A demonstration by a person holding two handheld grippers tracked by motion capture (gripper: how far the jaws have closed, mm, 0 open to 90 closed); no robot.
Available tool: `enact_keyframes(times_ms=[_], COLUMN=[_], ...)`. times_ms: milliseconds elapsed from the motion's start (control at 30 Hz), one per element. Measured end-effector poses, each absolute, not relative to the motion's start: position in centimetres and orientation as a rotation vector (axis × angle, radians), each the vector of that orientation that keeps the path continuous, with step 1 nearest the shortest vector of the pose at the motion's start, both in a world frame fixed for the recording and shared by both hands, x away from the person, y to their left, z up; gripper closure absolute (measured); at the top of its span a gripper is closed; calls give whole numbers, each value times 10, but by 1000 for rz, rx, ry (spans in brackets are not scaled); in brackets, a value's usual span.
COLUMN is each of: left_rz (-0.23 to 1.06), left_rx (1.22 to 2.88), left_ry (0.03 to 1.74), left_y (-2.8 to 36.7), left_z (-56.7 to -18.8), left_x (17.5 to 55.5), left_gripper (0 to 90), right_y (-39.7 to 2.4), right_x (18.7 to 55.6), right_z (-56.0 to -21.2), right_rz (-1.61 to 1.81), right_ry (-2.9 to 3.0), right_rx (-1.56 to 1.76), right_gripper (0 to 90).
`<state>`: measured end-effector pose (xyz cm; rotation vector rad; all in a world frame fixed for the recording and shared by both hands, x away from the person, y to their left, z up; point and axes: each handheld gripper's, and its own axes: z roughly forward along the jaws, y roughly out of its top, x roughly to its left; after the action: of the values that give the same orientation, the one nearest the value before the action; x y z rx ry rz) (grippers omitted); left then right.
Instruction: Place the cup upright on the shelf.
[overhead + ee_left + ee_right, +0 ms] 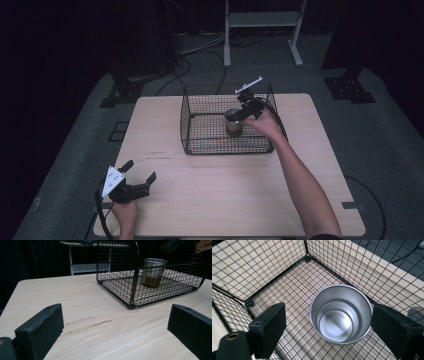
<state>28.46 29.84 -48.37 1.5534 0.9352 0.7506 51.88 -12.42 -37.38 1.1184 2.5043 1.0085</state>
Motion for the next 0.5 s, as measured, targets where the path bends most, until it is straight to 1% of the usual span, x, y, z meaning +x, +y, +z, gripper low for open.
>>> enact_keyframes(times_ms=[500], left_rz=[754], left_rx=[1551], left_ry=[936], left_y=[298], left_z=[-484], left_x=[285], left_gripper=[0], right_y=[-133], right_x=[495], right_z=[-360], right_rz=[1039], right_ry=[2490], right_rx=[1052], right_gripper=[127])
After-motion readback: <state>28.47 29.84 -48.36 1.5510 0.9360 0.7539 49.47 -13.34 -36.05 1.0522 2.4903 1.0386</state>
